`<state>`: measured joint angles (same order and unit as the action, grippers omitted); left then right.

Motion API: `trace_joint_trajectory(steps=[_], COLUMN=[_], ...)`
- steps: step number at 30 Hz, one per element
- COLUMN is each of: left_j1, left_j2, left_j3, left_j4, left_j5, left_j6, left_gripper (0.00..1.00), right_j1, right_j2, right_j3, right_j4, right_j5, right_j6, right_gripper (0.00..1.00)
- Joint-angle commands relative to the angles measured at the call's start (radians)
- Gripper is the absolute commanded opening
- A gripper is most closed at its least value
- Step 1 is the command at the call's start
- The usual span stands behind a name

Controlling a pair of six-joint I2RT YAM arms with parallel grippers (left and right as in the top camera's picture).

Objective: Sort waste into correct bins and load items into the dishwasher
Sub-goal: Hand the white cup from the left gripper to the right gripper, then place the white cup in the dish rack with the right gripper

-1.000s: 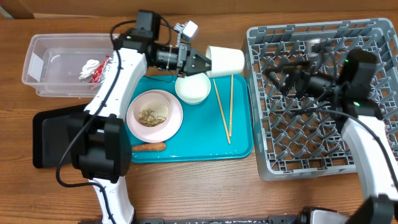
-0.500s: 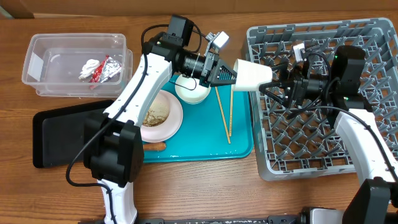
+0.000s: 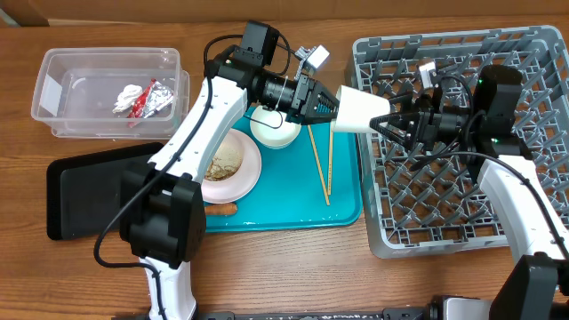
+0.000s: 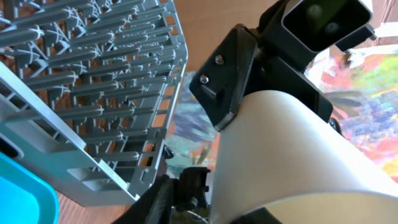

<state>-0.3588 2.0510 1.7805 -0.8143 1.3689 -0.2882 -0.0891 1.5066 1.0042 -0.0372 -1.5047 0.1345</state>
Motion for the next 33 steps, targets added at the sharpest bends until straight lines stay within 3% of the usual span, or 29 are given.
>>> trace_joint_trajectory(steps=[1,6,13,18,25,30,33], left_j1=[-0.005,0.037,0.206,0.279,0.282,0.281,0.280], left_j2=[-0.027,-0.040,-0.180,-0.270,-0.284,-0.284,-0.284], left_j3=[0.019,0.019,0.019,0.019,0.019,0.019,0.019], left_j4=[-0.008,-0.128,-0.230,-0.229,-0.229,-0.229,-0.229], left_j5=[-0.101,-0.439,-0.872,-0.954,-1.022,-1.021,-1.021], left_j6=[-0.005,-0.004,0.007,0.007,0.007,0.007,0.007], left_gripper=[0.43,0.54,0.57,0.60,0.63,0.64,0.64], right_j1=[0.007,-0.011,-0.142,-0.266,-0.358,-0.422,-0.463], right_j2=[-0.005,-0.007,-0.055,-0.139,-0.173,-0.164,-0.151], right_j3=[0.020,0.020,0.027,0.082,0.332,0.332,0.332], right_j4=[0.006,0.006,-0.064,-0.282,-0.948,-1.071,-1.064], right_j5=[0.011,0.223,0.445,0.677,1.415,1.711,1.755], right_j6=[0.029,0.135,0.180,0.129,0.051,0.100,0.103], right_gripper=[0.54,0.48,0.39,0.38,0.37,0.37,0.38])
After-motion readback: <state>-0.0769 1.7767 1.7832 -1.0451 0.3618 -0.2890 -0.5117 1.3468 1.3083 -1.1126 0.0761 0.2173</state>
